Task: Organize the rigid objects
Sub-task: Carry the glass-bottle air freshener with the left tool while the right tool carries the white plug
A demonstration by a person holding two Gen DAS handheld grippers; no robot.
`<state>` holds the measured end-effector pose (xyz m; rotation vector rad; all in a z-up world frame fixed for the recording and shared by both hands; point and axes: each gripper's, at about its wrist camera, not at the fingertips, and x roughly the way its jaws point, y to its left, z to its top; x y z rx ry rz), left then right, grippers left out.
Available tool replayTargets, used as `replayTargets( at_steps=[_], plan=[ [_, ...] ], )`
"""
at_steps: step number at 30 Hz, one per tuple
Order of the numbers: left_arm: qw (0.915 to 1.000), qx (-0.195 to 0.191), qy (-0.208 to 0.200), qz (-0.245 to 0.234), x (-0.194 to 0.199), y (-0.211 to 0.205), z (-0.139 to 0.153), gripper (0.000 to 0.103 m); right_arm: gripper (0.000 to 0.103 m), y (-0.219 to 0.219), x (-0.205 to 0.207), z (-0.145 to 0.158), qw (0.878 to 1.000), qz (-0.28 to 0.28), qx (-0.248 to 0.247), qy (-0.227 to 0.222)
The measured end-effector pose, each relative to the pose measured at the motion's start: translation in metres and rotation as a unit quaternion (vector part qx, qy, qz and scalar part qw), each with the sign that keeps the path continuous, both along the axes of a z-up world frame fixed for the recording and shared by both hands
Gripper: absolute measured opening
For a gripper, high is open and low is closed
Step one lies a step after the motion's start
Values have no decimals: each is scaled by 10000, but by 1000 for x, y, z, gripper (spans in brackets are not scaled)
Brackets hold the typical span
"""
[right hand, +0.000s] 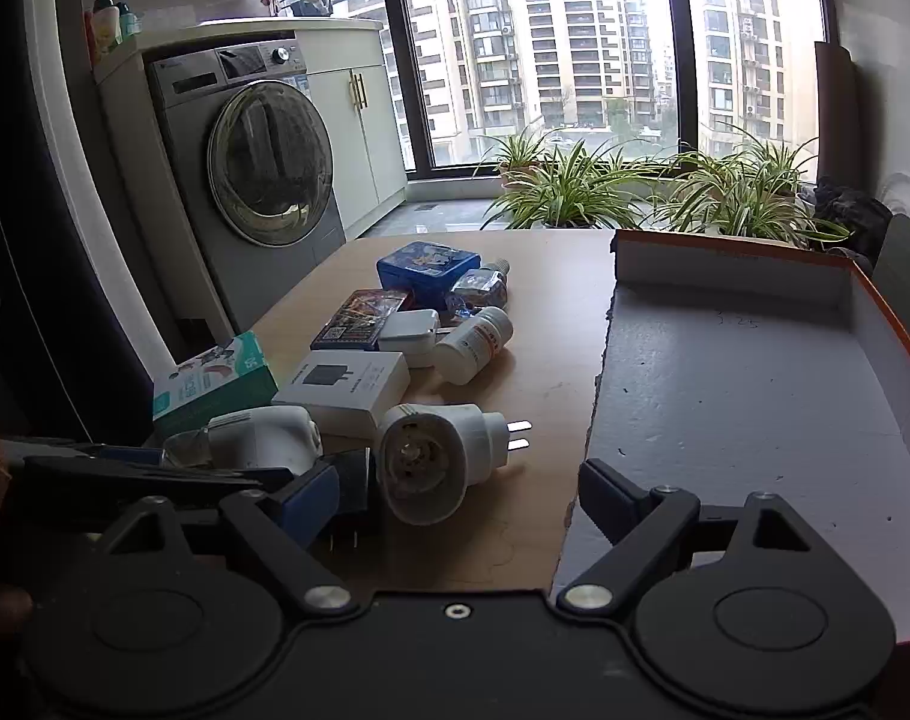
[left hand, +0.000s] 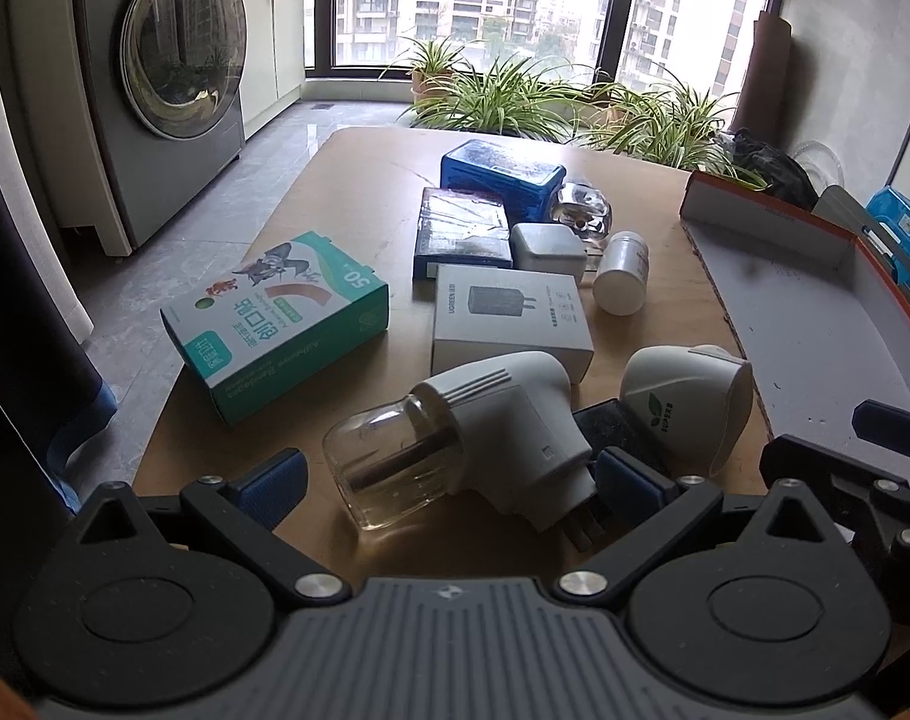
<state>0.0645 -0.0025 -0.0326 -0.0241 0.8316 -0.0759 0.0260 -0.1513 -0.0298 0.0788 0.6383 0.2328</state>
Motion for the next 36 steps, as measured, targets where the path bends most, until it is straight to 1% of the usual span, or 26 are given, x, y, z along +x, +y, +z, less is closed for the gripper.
replayTargets(
  at_steps=[7, 9, 11, 14, 17, 20, 24, 26, 31, 36],
  plan=[
    [9993, 116, 95, -351, 11, 0, -9, 103, 102, 0, 0, 0, 10000, -10, -10, 13],
    [9994, 154, 124, -297, 11, 3, -12, 103, 102, -1, 0, 1, 10000, -20, 5, 30],
    [9997, 168, 131, -121, 9, 9, -14, 103, 102, -1, 0, 1, 10000, -31, 10, 16],
    [9998, 28, 162, 73, 10, 20, -14, 103, 102, -2, 0, 2, 10000, -31, 51, -33],
    [9999, -70, 140, 65, 11, 22, -15, 103, 102, -2, 0, 2, 9999, -9, 117, -97],
    [9999, -100, 85, -5, 16, 20, -20, 103, 102, -2, 0, 2, 9997, -3, 193, -147],
    [9998, 168, -109, -80, 21, 13, -25, 103, 102, -1, 1, 2, 9999, -2, 88, -89],
    [9995, 223, -211, -89, 21, 12, -27, 103, 102, -1, 1, 1, 10000, -16, 0, -55],
    [9989, 115, -399, -228, 12, 12, -27, 102, 102, -2, 3, -1, 9999, -49, -99, 47],
    [9985, -23, -512, -216, 3, 13, -24, 101, 102, -2, 5, -3, 9999, -19, -111, 80]
  ],
)
